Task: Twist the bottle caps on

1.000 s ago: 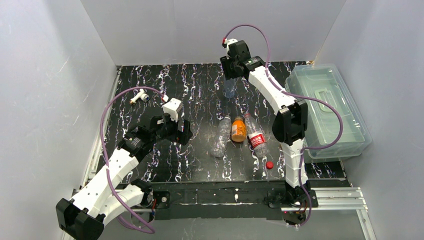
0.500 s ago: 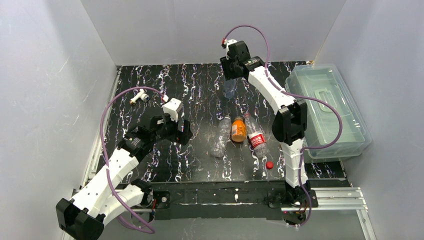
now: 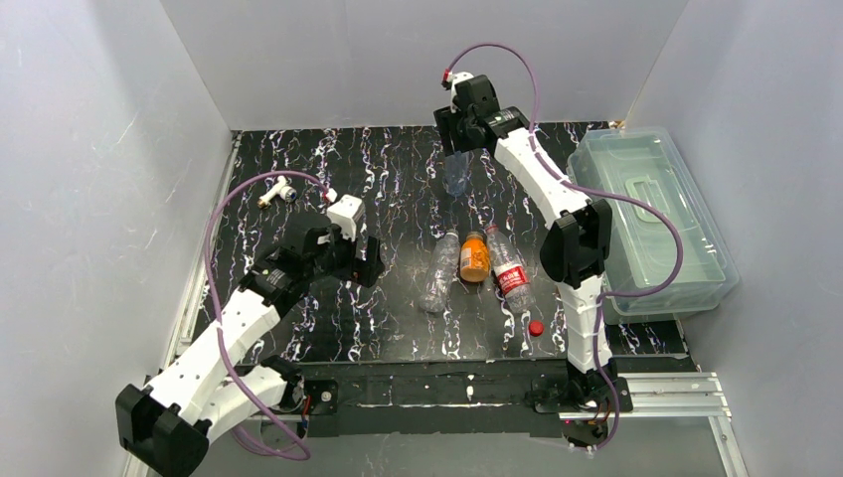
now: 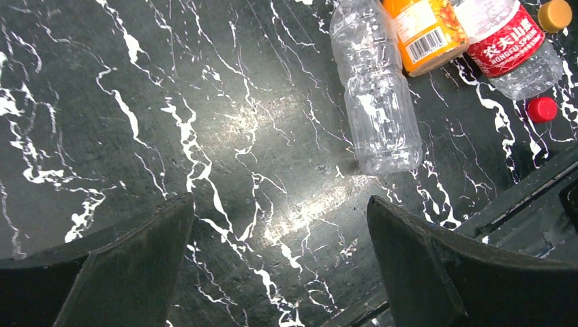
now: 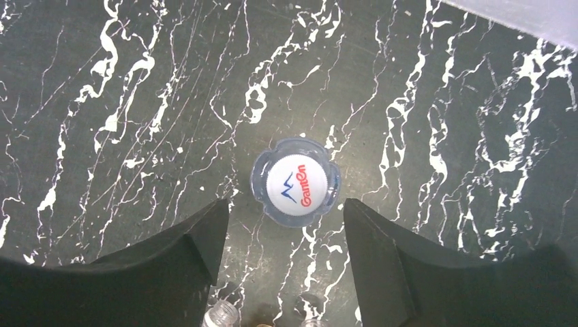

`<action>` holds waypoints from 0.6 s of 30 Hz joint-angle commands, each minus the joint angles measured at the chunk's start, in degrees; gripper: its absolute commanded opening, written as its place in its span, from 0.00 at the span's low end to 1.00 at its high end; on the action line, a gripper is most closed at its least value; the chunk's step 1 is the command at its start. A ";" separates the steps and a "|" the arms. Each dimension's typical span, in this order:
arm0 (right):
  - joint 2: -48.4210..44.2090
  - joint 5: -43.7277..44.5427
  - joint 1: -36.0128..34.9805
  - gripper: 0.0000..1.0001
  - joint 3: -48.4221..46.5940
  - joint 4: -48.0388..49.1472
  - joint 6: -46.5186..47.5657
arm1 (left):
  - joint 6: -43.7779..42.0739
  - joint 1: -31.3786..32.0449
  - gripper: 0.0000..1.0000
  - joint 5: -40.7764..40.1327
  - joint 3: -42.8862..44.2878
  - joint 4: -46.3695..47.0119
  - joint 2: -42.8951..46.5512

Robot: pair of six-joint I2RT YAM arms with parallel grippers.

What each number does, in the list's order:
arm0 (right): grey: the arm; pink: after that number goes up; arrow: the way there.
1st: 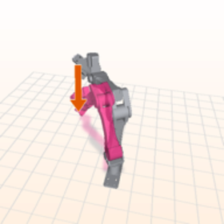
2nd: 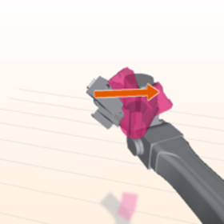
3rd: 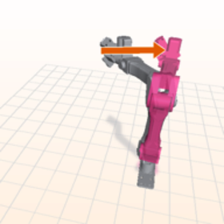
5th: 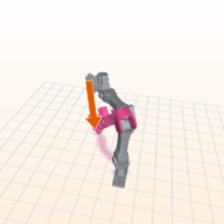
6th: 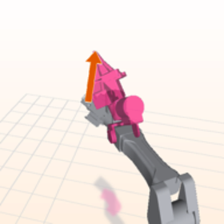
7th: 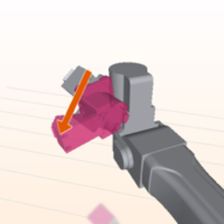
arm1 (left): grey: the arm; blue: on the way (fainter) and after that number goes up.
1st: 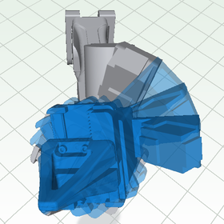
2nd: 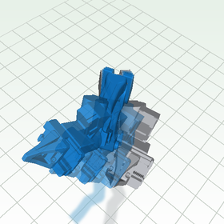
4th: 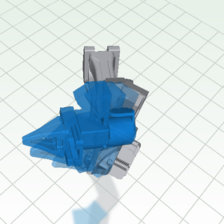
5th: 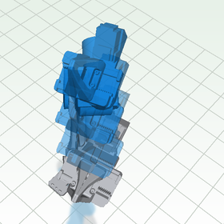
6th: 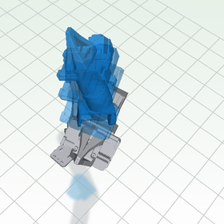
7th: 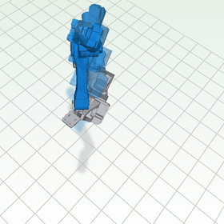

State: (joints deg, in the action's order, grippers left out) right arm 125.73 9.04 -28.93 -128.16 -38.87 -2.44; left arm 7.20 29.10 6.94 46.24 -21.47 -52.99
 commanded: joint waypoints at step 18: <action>-33.91 0.82 -0.79 0.98 28.56 -3.15 -21.01 | 13.99 10.34 0.90 -2.32 14.41 8.93 -32.53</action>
State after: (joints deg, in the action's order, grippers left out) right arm 98.32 9.02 -29.39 -105.27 -41.93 -18.13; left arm 17.72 36.95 7.84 56.55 -13.61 -80.88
